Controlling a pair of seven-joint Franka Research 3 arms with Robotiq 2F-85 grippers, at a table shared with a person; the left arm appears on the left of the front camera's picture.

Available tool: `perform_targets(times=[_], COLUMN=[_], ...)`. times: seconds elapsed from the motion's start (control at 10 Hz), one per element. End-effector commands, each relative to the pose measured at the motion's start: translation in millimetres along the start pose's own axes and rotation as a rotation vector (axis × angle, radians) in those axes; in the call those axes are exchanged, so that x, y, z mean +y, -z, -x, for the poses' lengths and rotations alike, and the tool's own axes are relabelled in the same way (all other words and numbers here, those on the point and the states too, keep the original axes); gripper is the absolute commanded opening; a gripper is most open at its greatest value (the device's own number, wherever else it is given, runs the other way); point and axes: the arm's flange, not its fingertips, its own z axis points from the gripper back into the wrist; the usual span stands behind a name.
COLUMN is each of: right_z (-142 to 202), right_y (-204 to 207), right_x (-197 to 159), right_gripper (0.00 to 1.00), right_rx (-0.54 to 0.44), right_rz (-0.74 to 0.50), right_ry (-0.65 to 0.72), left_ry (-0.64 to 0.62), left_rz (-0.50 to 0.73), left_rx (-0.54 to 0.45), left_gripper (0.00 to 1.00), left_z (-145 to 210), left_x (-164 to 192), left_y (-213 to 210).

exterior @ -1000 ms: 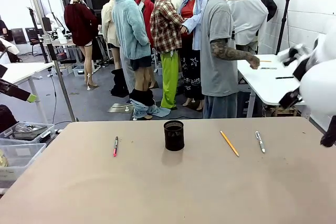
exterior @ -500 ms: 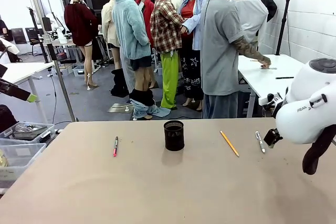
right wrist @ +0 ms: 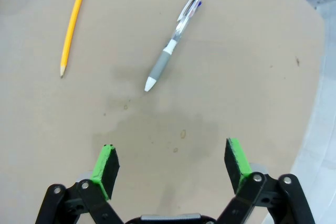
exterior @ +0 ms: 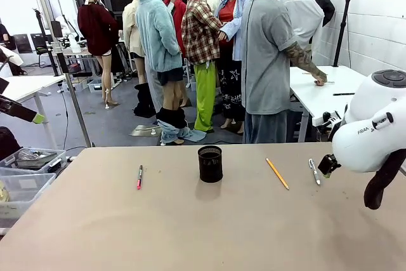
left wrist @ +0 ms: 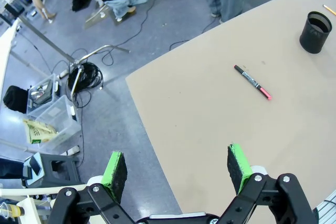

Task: Place the pens into the pen holder.
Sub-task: Pick up a writing instrument from the table and place it into the Pen holder.

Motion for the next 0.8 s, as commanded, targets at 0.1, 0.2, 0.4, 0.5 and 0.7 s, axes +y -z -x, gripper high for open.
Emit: perform_targets(times=[0.1,0.2,0.4,0.5,0.7], right_z=[-44,-62,-92,-104,-121], right_y=[40,48,67,76,98], right_x=[-8,-14,-28,-33,-40], right_gripper=[1.0,1.0,1.0,1.0,1.0], right_rx=[0.098,0.079,0.114,0.146,0.229], right_rz=[-0.062,-0.078,-0.063,-0.051,-0.052], right_ry=[-0.023,-0.017,0.014,0.044,0.082], left_ry=[-0.018,-0.018,-0.018,-0.018,-0.018], left_rz=[-0.011,-0.011,-0.011,-0.011,-0.011], left_rx=[0.002,0.002,0.002,0.002,0.002], left_gripper=[1.0,1.0,1.0,1.0,1.0], left_z=[-1,-1,-1,-1,-1], left_x=[0,0,0,0,0], left_y=[0,0,0,0,0])
